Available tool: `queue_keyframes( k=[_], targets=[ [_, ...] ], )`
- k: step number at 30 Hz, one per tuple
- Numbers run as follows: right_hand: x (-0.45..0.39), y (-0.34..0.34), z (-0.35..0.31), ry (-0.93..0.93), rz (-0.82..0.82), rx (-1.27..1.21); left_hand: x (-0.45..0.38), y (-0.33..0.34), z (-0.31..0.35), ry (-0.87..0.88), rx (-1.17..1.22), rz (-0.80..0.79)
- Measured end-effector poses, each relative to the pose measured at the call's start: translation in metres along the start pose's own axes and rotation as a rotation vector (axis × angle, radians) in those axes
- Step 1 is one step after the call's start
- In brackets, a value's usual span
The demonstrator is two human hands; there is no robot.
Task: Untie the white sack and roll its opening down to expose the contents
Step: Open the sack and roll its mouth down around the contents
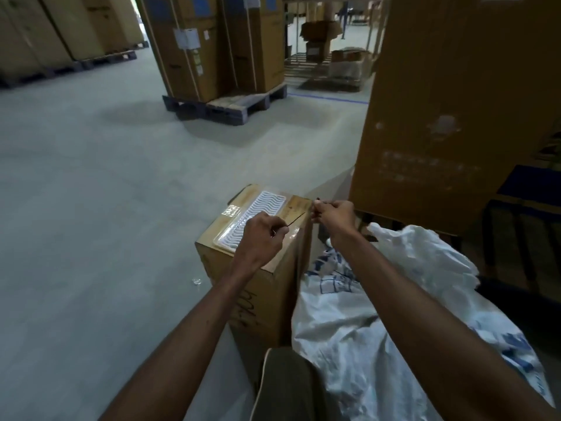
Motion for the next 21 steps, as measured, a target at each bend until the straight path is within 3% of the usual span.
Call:
queue_keyframes(
  k=[11,21],
  targets=[
    [-0.086,0.107,0.027,0.018,-0.022,0.340,-0.046,0.029,-0.093,-0.238,-0.077,0.045],
    [-0.079,0.105,0.031,-0.077,-0.057,0.499,-0.048,0.033,-0.095,-0.284,-0.145,0.073]
  ],
)
Point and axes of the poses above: each hand's wrist, its own x-axis away from the middle knuckle, its own y-axis out of the palm, z = x × y, the point moved 1 cm from there along -x, towards the middle knuckle, and after that the axes turned 1 degree about -y, right-handed, at the moved point
